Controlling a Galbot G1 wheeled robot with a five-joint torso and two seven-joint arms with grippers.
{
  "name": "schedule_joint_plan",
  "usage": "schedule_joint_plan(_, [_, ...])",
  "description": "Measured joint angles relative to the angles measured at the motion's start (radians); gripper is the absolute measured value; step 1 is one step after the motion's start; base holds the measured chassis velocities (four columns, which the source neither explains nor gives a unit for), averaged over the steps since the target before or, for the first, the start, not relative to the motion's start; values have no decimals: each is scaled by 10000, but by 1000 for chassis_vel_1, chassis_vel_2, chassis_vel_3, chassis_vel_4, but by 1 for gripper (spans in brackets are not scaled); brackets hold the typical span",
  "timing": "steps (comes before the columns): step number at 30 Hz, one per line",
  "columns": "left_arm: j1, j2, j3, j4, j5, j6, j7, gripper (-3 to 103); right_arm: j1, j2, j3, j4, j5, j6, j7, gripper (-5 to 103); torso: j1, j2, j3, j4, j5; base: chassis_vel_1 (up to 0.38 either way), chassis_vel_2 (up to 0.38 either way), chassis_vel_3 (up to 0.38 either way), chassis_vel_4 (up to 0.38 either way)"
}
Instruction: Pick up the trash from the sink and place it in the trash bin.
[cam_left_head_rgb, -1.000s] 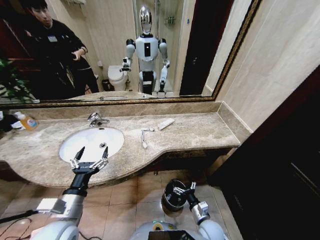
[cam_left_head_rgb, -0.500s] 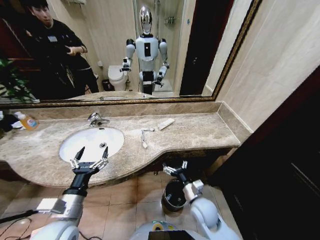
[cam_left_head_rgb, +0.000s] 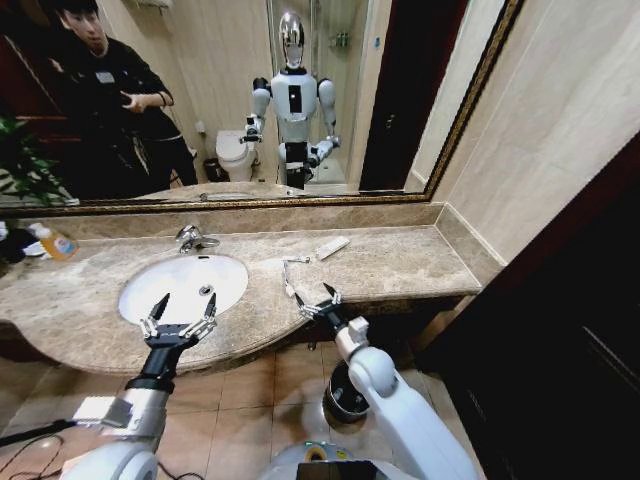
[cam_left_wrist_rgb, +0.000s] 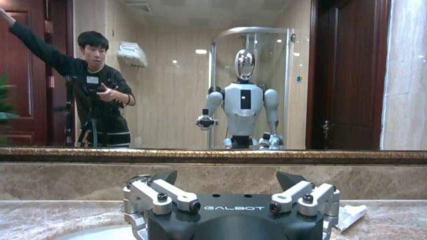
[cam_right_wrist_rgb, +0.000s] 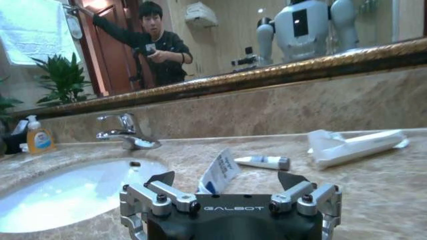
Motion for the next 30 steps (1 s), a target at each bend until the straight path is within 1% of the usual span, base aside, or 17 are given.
schedule_joint_plan(2, [0, 0, 0, 0, 0, 0, 0, 100, 95, 75, -63, -95, 25, -42, 8, 100, 0, 0, 0, 0, 0, 0, 0, 0, 0])
schedule_joint_plan(5, [0, 0, 0, 0, 0, 0, 0, 100, 474, 450, -389, -466, 55, -230, 35, 100, 0, 0, 0, -1, 0, 0, 0, 0, 0])
schedule_joint_plan(6, [0, 0, 0, 0, 0, 0, 0, 100, 474, 450, -389, -466, 55, -230, 35, 100, 0, 0, 0, -1, 0, 0, 0, 0, 0])
schedule_joint_plan(8, [0, 0, 0, 0, 0, 0, 0, 100, 731, 759, -600, -762, 79, -396, 111, 100, 0, 0, 0, 0, 1, 0, 0, 0, 0])
schedule_joint_plan(9, [0, 0, 0, 0, 0, 0, 0, 100, 731, 759, -600, -762, 79, -396, 111, 100, 0, 0, 0, 0, 1, 0, 0, 0, 0])
schedule_joint_plan(11, [0, 0, 0, 0, 0, 0, 0, 100, 1002, 1030, -780, -1154, 88, -466, 180, 100, 0, 0, -1, 0, 0, 0, 0, 0, 0])
schedule_joint_plan(16, [0, 0, 0, 0, 0, 0, 0, 100, 1313, 1371, -946, -1825, 22, -474, 227, 100, 0, 0, -1, 0, 1, 0, 0, 0, 0])
schedule_joint_plan(20, [0, 0, 0, 0, 0, 0, 0, 100, 1441, 1510, -909, -2318, -99, -417, 239, 100, 0, 0, -1, 0, 2, 0, 0, 0, 0])
schedule_joint_plan(27, [0, 0, 0, 0, 0, 0, 0, 100, 1524, 1478, -738, -2575, -148, -299, 243, 100, 0, 0, -1, 0, 2, 0, 0, 0, 0])
schedule_joint_plan(28, [0, 0, 0, 0, 0, 0, 0, 100, 1533, 1454, -724, -2574, -154, -284, 233, 103, 0, 0, -1, -1, 2, 0, 0, 0, 0])
schedule_joint_plan(30, [0, 0, 0, 0, 0, 0, 0, 100, 1541, 1423, -721, -2571, -157, -272, 232, 103, 0, 0, -1, -1, 2, 0, 0, 0, 0])
